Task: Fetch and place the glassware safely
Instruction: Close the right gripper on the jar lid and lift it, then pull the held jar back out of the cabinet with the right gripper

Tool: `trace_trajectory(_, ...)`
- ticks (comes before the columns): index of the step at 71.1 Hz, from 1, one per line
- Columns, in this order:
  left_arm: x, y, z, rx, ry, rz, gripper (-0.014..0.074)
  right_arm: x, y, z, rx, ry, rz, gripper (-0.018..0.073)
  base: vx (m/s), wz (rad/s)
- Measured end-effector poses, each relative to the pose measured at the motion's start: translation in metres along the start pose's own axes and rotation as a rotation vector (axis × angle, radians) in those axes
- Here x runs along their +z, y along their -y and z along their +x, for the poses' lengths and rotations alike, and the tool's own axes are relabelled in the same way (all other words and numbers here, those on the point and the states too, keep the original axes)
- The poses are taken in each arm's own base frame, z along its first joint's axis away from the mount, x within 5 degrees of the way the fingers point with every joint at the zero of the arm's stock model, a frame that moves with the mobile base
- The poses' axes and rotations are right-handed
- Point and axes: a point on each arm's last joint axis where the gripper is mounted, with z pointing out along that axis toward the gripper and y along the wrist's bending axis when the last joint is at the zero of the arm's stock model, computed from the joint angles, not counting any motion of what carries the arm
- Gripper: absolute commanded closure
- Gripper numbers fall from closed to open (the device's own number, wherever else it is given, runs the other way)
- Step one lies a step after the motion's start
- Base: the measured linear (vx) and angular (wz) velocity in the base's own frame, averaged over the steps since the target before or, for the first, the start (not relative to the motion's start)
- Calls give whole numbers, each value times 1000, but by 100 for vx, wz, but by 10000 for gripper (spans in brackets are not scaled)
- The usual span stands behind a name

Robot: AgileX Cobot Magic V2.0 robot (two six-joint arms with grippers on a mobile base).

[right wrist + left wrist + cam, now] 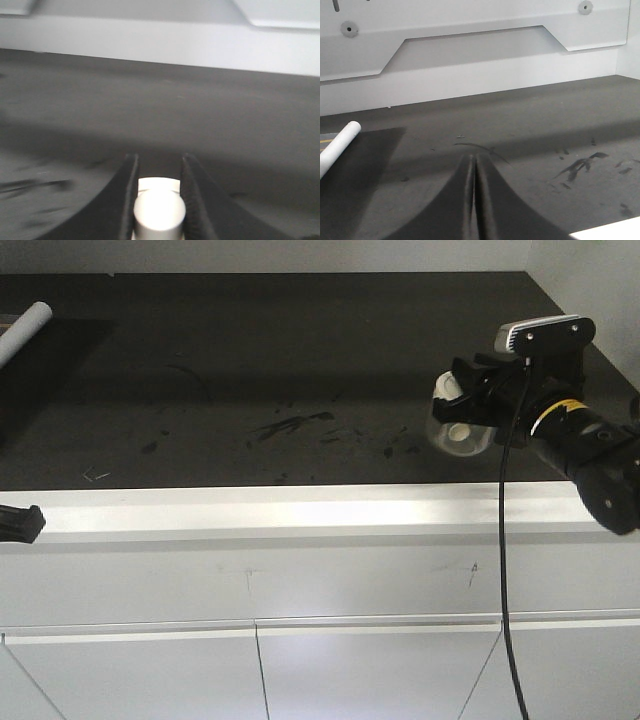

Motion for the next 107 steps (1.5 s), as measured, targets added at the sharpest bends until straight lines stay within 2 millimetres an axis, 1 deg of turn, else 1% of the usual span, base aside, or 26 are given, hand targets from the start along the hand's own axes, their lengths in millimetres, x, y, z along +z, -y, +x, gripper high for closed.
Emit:
trace_trajectory(13, 0, 0, 0, 0, 0, 0, 603, -34, -42, -11, -15, 29, -106, 563, 0, 0)
trace_trajectory(27, 0, 0, 0, 0, 0, 0, 603, -70, -85, -17, -29, 57, -240, 563, 0, 0)
trace_trajectory(40, 0, 0, 0, 0, 0, 0, 603, -98, -122, -13, -47, 37, -375, 563, 0, 0)
trace_trajectory(49, 0, 0, 0, 0, 0, 0, 603, -113, -143, -7, -64, 11, -458, 563, 0, 0)
trace_trajectory(56, 0, 0, 0, 0, 0, 0, 603, -125, -155, -4, -76, -7, -509, 563, 0, 0)
trace_trajectory(65, 0, 0, 0, 0, 0, 0, 603, -138, -166, -4, -86, -3, -566, 563, 0, 0)
trace_trajectory(70, 0, 0, 0, 0, 0, 0, 603, -140, -168, -5, -87, 0, -576, 563, 0, 0)
trace_trajectory(107, 0, 0, 0, 0, 0, 0, 603, -140, -168, -3, -90, -11, -576, 563, 0, 0)
